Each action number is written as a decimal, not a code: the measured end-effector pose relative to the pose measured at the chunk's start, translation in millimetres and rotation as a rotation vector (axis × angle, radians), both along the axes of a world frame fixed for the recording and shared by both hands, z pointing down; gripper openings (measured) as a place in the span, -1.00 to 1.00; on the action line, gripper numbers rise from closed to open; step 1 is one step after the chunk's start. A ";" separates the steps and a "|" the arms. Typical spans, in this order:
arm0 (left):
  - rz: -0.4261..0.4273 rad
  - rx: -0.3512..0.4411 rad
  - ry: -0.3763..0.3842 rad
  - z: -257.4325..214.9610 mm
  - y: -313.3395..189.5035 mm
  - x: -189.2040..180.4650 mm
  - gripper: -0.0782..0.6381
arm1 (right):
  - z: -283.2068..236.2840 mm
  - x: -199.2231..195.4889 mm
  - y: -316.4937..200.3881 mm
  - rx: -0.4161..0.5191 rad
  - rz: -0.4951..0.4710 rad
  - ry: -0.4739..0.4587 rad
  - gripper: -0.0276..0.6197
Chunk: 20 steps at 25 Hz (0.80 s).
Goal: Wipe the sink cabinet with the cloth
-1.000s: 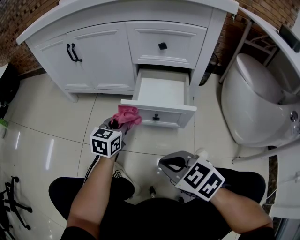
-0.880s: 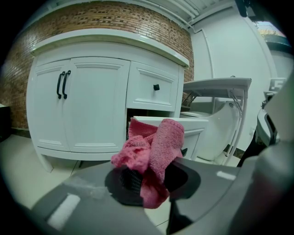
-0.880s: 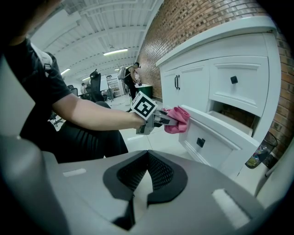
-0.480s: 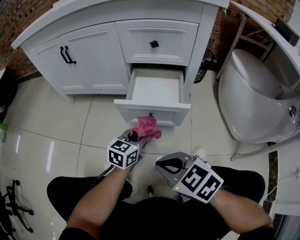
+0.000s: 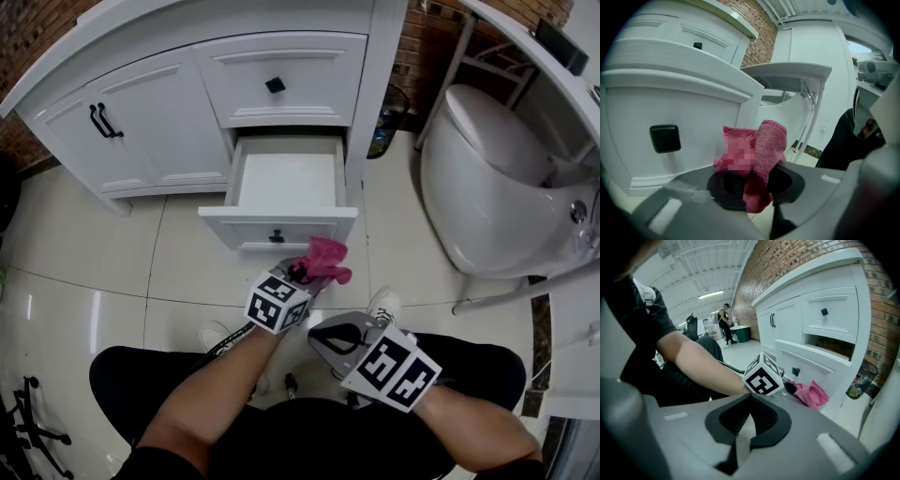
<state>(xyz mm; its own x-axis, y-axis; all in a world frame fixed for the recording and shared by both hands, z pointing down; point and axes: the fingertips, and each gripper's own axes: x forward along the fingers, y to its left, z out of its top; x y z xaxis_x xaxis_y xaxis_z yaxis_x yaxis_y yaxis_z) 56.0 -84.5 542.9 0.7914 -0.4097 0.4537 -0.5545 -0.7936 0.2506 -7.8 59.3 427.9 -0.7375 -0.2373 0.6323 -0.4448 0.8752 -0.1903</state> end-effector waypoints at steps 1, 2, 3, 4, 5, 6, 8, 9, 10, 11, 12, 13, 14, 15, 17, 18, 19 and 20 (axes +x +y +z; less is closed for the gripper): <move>0.005 -0.002 -0.002 1.6 -2.0 3.5 -0.52 | 1.5 2.4 -2.0 -0.007 0.008 -0.001 -0.90; 0.008 -0.005 -0.006 3.2 -3.7 6.2 -0.52 | 2.8 4.1 -3.5 -0.014 0.013 -0.002 -0.90; 0.009 -0.008 -0.012 5.2 -5.0 8.0 -0.52 | 3.6 4.9 -4.5 -0.019 0.016 -0.003 -0.90; 0.008 -0.011 -0.020 7.6 -6.0 8.5 -0.52 | 3.8 4.7 -4.9 -0.022 0.015 -0.005 -0.90; 0.004 -0.016 -0.028 10.2 -7.0 7.7 -0.52 | 3.7 3.9 -5.0 -0.023 0.013 -0.007 -0.90; -0.003 -0.022 -0.034 12.5 -8.0 5.6 -0.52 | 3.4 3.0 -5.0 -0.023 0.009 -0.008 -0.90; -0.026 -0.033 -0.043 16.4 -10.5 -2.3 -0.52 | 3.2 1.6 -4.9 -0.024 0.004 -0.008 -0.90; -0.041 -0.035 -0.048 17.9 -12.2 -8.0 -0.52 | 3.2 0.8 -4.8 -0.025 0.001 -0.008 -0.90; -0.059 -0.037 -0.051 19.1 -14.2 -14.7 -0.52 | 3.4 -0.1 -4.5 -0.026 -0.001 -0.008 -0.90; -0.077 -0.038 -0.054 20.0 -16.6 -22.1 -0.52 | 3.8 -1.0 -4.2 -0.026 -0.003 -0.007 -0.90; -0.097 -0.038 -0.056 20.8 -19.2 -30.1 -0.52 | 4.5 -1.7 -3.8 -0.027 -0.005 -0.005 -0.90; -0.117 -0.039 -0.057 21.5 -22.0 -38.4 -0.52 | 5.3 -2.2 -3.5 -0.027 -0.006 -0.002 -0.90; -0.137 -0.040 -0.058 22.2 -24.6 -46.9 -0.52 | 6.1 -2.8 -3.2 -0.028 -0.008 0.001 -0.90; -0.158 -0.043 -0.059 23.1 -26.8 -55.4 -0.52 | 6.6 -3.7 -3.0 -0.028 -0.010 0.004 -0.90; -0.194 -0.052 -0.065 26.5 -28.8 -71.3 -0.52 | 6.5 -7.0 -2.3 -0.027 -0.017 0.006 -0.90; -0.210 -0.057 -0.070 28.6 -29.0 -78.5 -0.52 | 5.9 -9.3 -1.8 -0.025 -0.022 0.007 -0.90; -0.225 -0.061 -0.075 30.6 -29.1 -85.3 -0.52 | 5.3 -11.8 -1.2 -0.022 -0.027 0.007 -0.90; -0.240 -0.064 -0.079 32.0 -29.5 -92.0 -0.52 | 4.8 -14.2 -0.8 -0.020 -0.033 0.008 -0.90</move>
